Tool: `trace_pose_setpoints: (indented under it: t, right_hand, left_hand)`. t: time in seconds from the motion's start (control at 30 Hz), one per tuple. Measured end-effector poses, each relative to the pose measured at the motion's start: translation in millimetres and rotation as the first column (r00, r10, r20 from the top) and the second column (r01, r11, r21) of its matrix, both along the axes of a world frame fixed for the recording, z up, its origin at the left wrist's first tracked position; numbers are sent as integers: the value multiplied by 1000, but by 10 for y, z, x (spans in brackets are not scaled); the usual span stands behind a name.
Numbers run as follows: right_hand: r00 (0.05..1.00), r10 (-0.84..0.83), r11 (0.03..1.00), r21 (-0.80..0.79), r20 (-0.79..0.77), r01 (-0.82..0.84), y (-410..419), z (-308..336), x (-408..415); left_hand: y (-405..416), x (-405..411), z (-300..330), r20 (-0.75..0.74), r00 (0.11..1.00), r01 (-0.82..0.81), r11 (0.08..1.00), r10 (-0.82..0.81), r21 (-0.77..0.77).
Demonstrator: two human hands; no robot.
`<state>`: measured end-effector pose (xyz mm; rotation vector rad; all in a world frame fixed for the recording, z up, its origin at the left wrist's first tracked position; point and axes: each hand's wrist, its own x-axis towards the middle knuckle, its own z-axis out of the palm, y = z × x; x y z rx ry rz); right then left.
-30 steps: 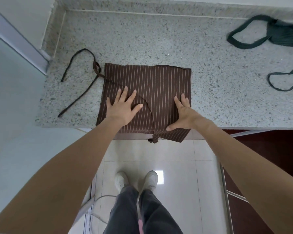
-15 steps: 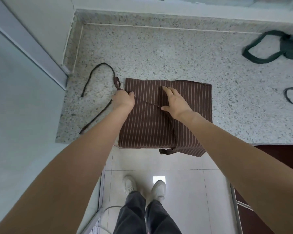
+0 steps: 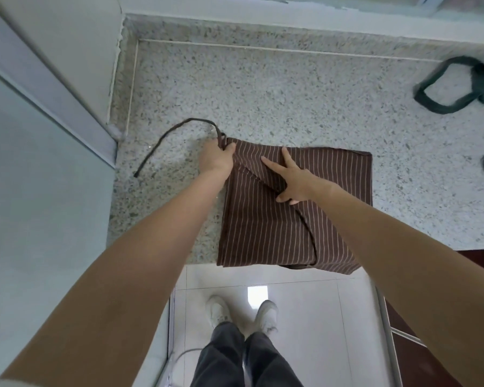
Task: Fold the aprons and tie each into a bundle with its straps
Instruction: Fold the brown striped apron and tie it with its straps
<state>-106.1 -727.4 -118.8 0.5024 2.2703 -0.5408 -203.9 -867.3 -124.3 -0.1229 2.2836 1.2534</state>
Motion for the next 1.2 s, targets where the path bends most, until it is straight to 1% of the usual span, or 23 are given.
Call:
trace_pose_setpoints:
  t: [0.07,0.13,0.2,0.23,0.27,0.37,0.43,0.47,0.53,0.57,0.6,0.63,0.7,0.77,0.8,0.83,0.9,0.93,0.97,1.07,1.17,1.2]
  right_hand:
    - [1000,-17,1000,0,2,17,0,2,8]
    - [999,-37,999,6,7,37,-5,2,5]
    - [999,-54,999,-10,5,54,-13,8,-2]
    - [998,-59,998,-21,0,59,-17,13,-4]
    - [998,-62,998,-27,-4,62,-17,16,2]
    - [996,-74,997,-20,-49,73,-22,25,69]
    - [973,-160,986,-69,-165,150,-15,43,191]
    - [945,-207,978,-71,-255,195,17,56,289]
    - [859,-295,949,-24,-418,314,132,82,537]
    - [820,-337,924,4,-463,381,213,107,664]
    - [790,-389,893,16,-474,450,312,124,786]
    - [769,-445,861,16,-459,508,412,135,893]
    - [750,-529,825,-34,-396,564,585,136,1049]
    - [718,-607,790,-164,-341,590,731,155,1134]
    - [673,-674,738,-258,-304,623,750,160,1120]
    - [609,-756,652,-354,-240,670,798,190,1113]
    - [483,-874,441,-501,-53,744,900,277,1103]
    - [462,-887,380,-533,22,755,964,326,1108]
    - [461,-884,348,-555,73,756,1025,358,1119]
    - [423,-889,231,-621,178,749,1178,392,1185]
    - [391,-878,123,-659,277,742,1334,359,1226]
    - [397,-867,107,-665,302,739,1378,344,1233]
  left_hand:
    - [-46,-27,-5,73,997,28,997,-33,68]
    - [-111,-47,44,218,973,56,991,-82,123]
    - [-169,-53,81,316,929,168,981,-192,101]
    - [-185,-50,101,330,914,216,972,-235,94]
    - [-192,-28,128,339,905,230,966,-256,117]
    - [-156,50,189,334,910,182,961,-245,210]
    - [-112,92,246,289,910,240,946,-297,219]
    - [-82,118,297,264,910,265,938,-320,225]
    - [-7,176,403,220,912,290,922,-347,255]
    - [46,213,453,201,910,305,912,-364,273]
    - [102,258,504,190,908,312,906,-374,287]
    - [171,307,546,185,906,317,900,-380,300]
    - [327,425,629,195,898,321,891,-394,320]
    - [525,586,686,216,883,335,882,-416,331]
    - [585,642,686,234,873,341,880,-427,332]
    - [687,720,677,250,865,346,878,-435,329]
    - [912,896,633,270,854,362,881,-444,304]
    - [1033,987,609,269,853,374,883,-447,283]
    - [1155,1069,570,268,853,383,886,-447,261]
    - [1491,1276,435,230,878,378,902,-420,207]
    - [1763,1376,310,106,910,391,914,-401,106]
    - [1819,1391,277,57,909,411,910,-414,56]
